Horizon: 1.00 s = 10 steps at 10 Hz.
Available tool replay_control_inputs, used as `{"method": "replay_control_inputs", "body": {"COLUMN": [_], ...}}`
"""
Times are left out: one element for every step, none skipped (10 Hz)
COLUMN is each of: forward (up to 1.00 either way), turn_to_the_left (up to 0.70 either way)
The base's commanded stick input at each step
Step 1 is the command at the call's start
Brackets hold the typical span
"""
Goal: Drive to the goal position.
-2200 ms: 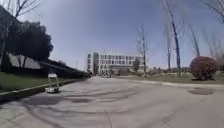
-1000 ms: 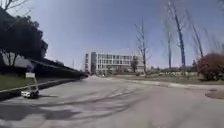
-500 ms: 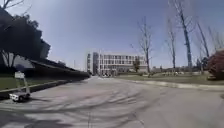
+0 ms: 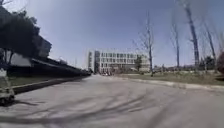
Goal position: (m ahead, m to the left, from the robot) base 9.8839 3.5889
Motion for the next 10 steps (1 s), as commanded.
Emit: {"method": "replay_control_inputs", "body": {"forward": [1.00, 1.00, 1.00, 1.00, 1.00, 1.00, 1.00, 1.00, 1.00, 1.00], "turn_to_the_left": [0.01, 0.01, 0.01, 0.06, 0.35, 0.41, 0.41, 0.27, 0.07, 0.01]}}
